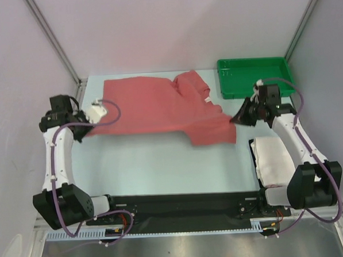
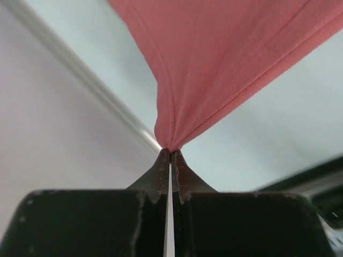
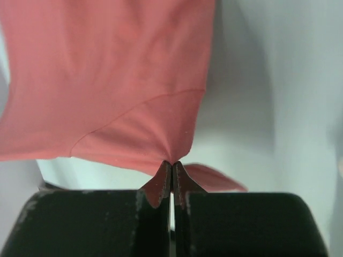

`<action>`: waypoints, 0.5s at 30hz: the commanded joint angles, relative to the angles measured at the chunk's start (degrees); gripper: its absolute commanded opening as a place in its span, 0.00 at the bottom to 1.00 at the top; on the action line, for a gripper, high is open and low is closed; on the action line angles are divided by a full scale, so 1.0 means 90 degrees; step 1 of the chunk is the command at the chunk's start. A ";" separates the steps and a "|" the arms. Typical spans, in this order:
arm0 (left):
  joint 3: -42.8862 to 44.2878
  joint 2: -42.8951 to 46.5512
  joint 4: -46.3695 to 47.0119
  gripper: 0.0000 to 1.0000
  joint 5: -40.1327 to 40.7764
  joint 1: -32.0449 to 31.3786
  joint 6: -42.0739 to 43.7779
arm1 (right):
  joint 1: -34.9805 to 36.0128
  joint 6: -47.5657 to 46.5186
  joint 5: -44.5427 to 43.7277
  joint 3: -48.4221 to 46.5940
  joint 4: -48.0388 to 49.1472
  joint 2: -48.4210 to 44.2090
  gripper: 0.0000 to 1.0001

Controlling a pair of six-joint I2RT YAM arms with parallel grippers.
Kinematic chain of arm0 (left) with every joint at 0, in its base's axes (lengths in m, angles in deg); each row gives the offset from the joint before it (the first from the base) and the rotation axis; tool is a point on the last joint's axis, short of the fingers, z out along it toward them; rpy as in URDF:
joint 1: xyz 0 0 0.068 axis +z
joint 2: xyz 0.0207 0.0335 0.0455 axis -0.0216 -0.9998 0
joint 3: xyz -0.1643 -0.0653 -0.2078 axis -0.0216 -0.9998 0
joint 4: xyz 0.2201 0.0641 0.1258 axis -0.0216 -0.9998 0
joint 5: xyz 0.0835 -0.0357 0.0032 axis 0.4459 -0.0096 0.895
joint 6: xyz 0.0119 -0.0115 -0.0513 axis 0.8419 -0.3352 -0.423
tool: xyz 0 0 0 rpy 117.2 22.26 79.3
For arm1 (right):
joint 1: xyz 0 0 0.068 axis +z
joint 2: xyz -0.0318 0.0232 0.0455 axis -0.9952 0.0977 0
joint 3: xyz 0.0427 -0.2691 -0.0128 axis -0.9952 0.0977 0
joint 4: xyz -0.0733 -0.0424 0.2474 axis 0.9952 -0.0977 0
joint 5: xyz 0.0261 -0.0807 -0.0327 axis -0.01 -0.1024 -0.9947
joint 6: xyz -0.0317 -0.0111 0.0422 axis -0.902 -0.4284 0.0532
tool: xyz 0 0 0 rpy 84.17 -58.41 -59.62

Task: Fold and stack the t-shirts
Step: Flatten the tshirt out, then fold the tshirt

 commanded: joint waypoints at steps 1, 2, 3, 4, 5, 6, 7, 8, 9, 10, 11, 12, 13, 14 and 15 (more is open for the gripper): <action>-0.1236 0.0531 -0.1319 0.00 0.0376 0.0142 0.0865 | 0.0073 0.0049 -0.0026 0.0908 -0.0762 -0.0614 0.00; -0.1483 0.0570 -0.1378 0.00 0.0386 0.0142 0.0885 | 0.0131 0.0128 0.0005 0.1413 -0.0781 -0.0693 0.00; -0.1708 0.0638 -0.1446 0.00 0.0386 0.0142 0.0904 | 0.0277 0.0207 0.0005 0.1612 -0.0907 -0.0752 0.00; -0.2097 0.0726 -0.1457 0.00 0.0425 0.0142 0.0914 | 0.0356 0.0294 -0.0034 0.1759 -0.1005 -0.0810 0.00; -0.2265 0.0746 -0.1428 0.00 0.0474 0.0142 0.0905 | 0.0415 0.0315 -0.0044 0.1905 -0.1093 -0.0830 0.00; -0.2402 0.0756 -0.1379 0.00 0.0542 0.0142 0.0904 | 0.0541 0.0315 -0.0025 0.2081 -0.1268 -0.0840 0.00; -0.2607 0.0766 -0.1379 0.00 0.0707 0.0142 0.0904 | 0.0591 0.0295 -0.0053 0.2131 -0.1366 -0.0859 0.00; -0.2676 0.0756 -0.1379 0.00 0.0796 0.0142 0.0914 | 0.0659 0.0266 -0.0083 0.2150 -0.1454 -0.0869 0.00; -0.2725 0.0756 -0.1330 0.00 0.0864 0.0142 0.0943 | 0.0746 0.0247 -0.0112 0.2151 -0.1562 -0.0889 0.00; -0.2764 0.0737 -0.1252 0.00 0.0913 0.0161 0.1002 | 0.0776 0.0237 -0.0132 0.2131 -0.1534 -0.0899 0.00; -0.2765 0.0708 -0.1000 0.00 0.0972 0.0171 0.1021 | 0.0806 0.0256 -0.0132 0.2102 -0.1359 -0.0879 0.00; -0.2736 0.0659 -0.0824 0.00 0.0982 0.0171 0.1022 | 0.0796 0.0266 -0.0113 0.2005 -0.1203 -0.0860 0.00; -0.2620 0.0620 -0.0619 0.00 0.0992 0.0171 0.0973 | 0.0796 0.0276 -0.0045 0.1946 -0.1027 -0.0695 0.00; -0.2551 0.0484 -0.0133 0.00 0.0953 0.0171 0.0895 | 0.0796 0.0276 -0.0044 0.1830 -0.0668 -0.0568 0.00; -0.2463 0.0405 0.0123 0.00 0.0895 0.0181 0.0798 | 0.0806 0.0218 -0.0044 0.1703 -0.0510 -0.0364 0.00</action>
